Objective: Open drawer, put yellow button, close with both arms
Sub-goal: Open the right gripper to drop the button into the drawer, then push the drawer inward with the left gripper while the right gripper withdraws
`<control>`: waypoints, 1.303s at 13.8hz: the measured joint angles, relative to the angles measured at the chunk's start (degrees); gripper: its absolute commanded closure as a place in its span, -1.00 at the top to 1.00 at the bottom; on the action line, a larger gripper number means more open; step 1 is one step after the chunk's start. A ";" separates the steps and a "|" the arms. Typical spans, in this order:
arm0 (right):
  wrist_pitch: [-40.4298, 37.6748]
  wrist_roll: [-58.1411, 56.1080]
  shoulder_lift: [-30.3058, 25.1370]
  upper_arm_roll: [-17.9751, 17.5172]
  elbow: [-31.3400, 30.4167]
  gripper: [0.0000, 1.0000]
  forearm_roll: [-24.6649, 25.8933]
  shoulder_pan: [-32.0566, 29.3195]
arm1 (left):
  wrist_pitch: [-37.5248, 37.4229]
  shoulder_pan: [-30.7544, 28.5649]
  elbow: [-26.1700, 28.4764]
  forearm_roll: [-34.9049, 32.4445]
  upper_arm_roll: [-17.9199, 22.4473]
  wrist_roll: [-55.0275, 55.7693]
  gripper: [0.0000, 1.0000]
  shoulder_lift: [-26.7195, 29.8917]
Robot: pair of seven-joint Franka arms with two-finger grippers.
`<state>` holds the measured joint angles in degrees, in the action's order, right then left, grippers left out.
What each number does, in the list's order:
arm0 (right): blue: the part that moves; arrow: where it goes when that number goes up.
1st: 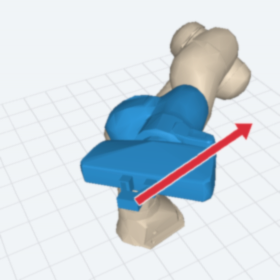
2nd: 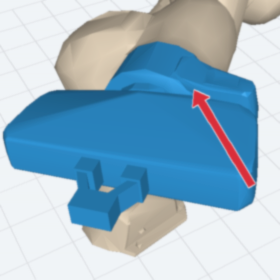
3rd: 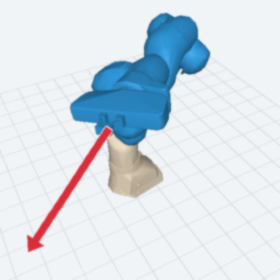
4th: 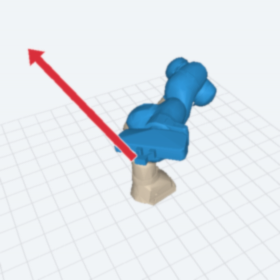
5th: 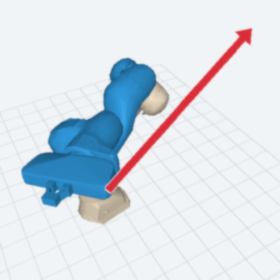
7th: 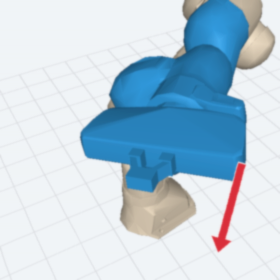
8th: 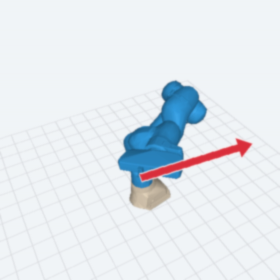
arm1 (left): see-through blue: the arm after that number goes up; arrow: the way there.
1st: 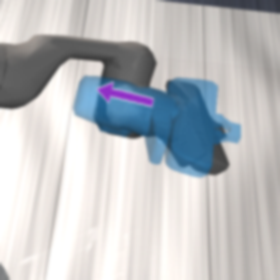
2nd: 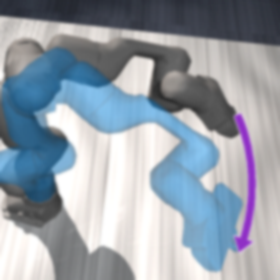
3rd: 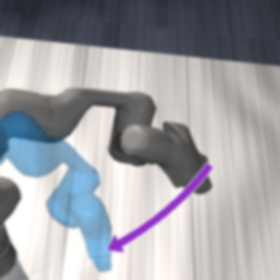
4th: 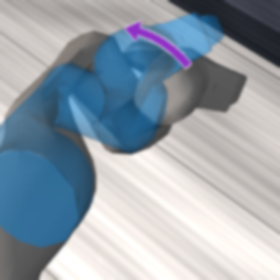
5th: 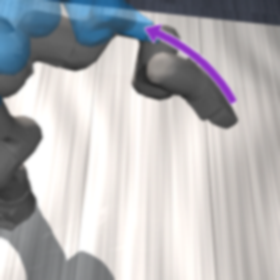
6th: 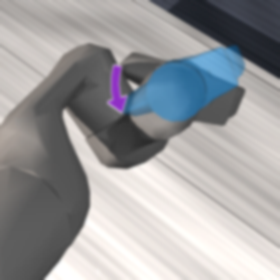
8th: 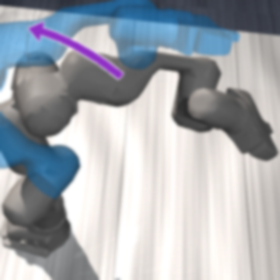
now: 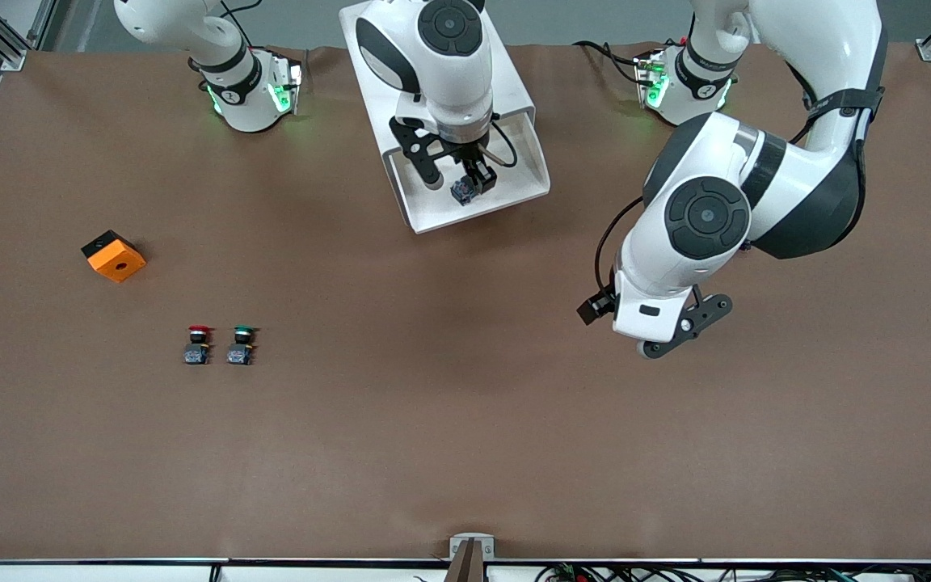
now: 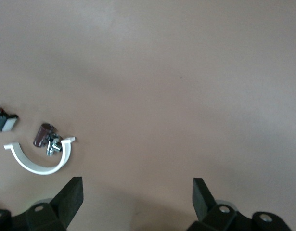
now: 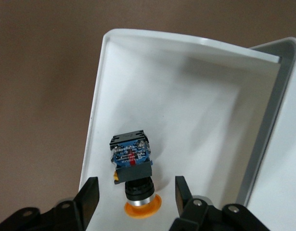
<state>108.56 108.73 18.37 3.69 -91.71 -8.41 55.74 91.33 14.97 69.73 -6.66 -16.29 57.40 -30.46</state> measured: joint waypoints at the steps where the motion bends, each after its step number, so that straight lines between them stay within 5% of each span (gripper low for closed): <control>1: 0.00 0.00 0.00 0.03 0.51 1.00 0.00 0.00 | 0.00 0.01 0.04 -0.01 -0.13 -2.41 1.00 0.00; 7: -5.54 -8.50 -0.09 1.41 7.24 1.00 0.06 -3.17 | 2.86 0.12 2.43 -0.84 -3.15 -6.80 1.00 0.15; 18: -15.62 -63.69 -0.21 2.31 11.02 1.00 1.98 -28.82 | 19.58 0.54 18.93 -0.88 -12.39 -6.84 1.00 -0.01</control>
<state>92.94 45.04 18.16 6.01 -80.69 -6.44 26.92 110.91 15.51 88.66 -7.54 -28.67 50.56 -30.47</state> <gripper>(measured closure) 0.000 0.000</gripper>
